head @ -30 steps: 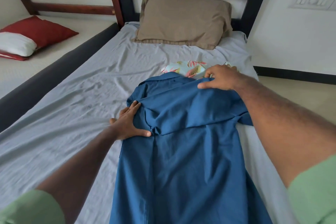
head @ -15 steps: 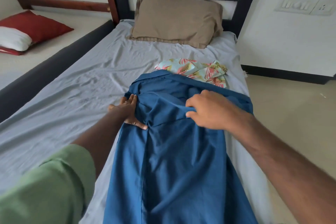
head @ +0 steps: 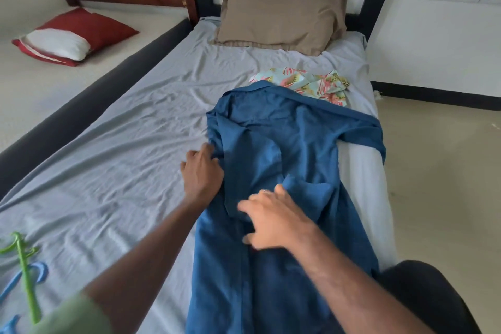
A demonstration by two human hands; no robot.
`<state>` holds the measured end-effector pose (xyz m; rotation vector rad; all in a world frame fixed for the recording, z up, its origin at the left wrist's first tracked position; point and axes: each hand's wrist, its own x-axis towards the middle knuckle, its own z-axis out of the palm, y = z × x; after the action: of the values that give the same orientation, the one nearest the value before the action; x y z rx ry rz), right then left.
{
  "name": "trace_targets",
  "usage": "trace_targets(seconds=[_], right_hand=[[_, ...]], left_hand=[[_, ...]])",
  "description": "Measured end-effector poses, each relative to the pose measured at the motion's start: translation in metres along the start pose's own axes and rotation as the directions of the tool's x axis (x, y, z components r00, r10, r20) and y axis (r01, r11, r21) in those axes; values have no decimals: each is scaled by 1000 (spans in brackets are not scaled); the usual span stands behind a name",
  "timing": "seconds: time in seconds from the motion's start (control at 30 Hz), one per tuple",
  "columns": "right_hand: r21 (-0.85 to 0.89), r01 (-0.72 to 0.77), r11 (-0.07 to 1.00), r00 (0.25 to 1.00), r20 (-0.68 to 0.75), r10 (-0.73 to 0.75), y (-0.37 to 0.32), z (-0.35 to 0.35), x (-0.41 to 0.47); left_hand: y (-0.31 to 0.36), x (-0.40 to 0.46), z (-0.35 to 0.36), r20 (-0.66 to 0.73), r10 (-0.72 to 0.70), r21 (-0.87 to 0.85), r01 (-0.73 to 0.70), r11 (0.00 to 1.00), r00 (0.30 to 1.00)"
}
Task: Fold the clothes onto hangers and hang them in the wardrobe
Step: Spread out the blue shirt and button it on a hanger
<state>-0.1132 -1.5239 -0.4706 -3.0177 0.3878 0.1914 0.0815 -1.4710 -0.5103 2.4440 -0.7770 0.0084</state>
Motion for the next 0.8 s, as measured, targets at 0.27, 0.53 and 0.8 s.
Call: trace_targets(seconds=[0.27,0.53,0.8], right_hand=[[-70,-77,995,968,-244,57,-25,-46,-17],[70,11,997,991,131,-20,-84,-21,-36],[86,2,996,993,117,-12,-40,-39,-74]], left_hand=[[8,-109,-55,637,-209,-412,558,720,742],[-14,-115,-72,866,-117,-450,860,243,486],[-20,-124,-60,771,-238,-439,764,473,591]])
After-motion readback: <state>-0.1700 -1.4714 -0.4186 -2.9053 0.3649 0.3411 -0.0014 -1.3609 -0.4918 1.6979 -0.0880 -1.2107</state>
